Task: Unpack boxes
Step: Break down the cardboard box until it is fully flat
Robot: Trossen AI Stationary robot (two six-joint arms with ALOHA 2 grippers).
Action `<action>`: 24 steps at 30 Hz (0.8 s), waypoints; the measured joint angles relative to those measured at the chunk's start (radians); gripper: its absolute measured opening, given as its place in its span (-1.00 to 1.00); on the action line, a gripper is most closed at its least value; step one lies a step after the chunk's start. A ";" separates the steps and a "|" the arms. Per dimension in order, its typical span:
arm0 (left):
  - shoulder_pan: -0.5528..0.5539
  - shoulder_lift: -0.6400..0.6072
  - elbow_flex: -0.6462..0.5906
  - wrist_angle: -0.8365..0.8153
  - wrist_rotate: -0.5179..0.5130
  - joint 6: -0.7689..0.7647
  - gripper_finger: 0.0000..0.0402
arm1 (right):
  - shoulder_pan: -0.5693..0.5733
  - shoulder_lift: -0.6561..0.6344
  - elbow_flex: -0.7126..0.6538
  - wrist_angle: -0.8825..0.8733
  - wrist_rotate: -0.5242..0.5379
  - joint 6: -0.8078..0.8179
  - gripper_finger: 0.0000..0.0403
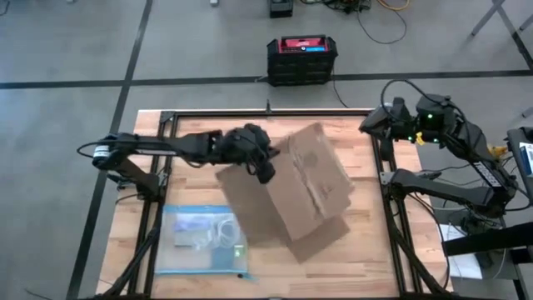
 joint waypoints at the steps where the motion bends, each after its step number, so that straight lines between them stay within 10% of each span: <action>1: 0.010 0.008 -0.037 0.014 0.009 0.013 -1.00 | 0.000 -0.001 -0.014 0.008 -0.002 0.005 -0.77; 9: 0.095 0.027 -0.212 0.057 -0.064 0.203 -0.86 | 0.001 -0.006 -0.163 0.109 -0.203 0.010 -0.77; 18: 0.176 0.023 -0.061 0.065 -0.091 0.502 -0.04 | 0.000 0.018 -0.317 0.110 -0.001 0.190 -0.77; 24: 0.115 0.000 0.082 -0.227 0.030 0.276 0.40 | 0.000 0.060 -0.411 0.108 0.011 0.285 -0.77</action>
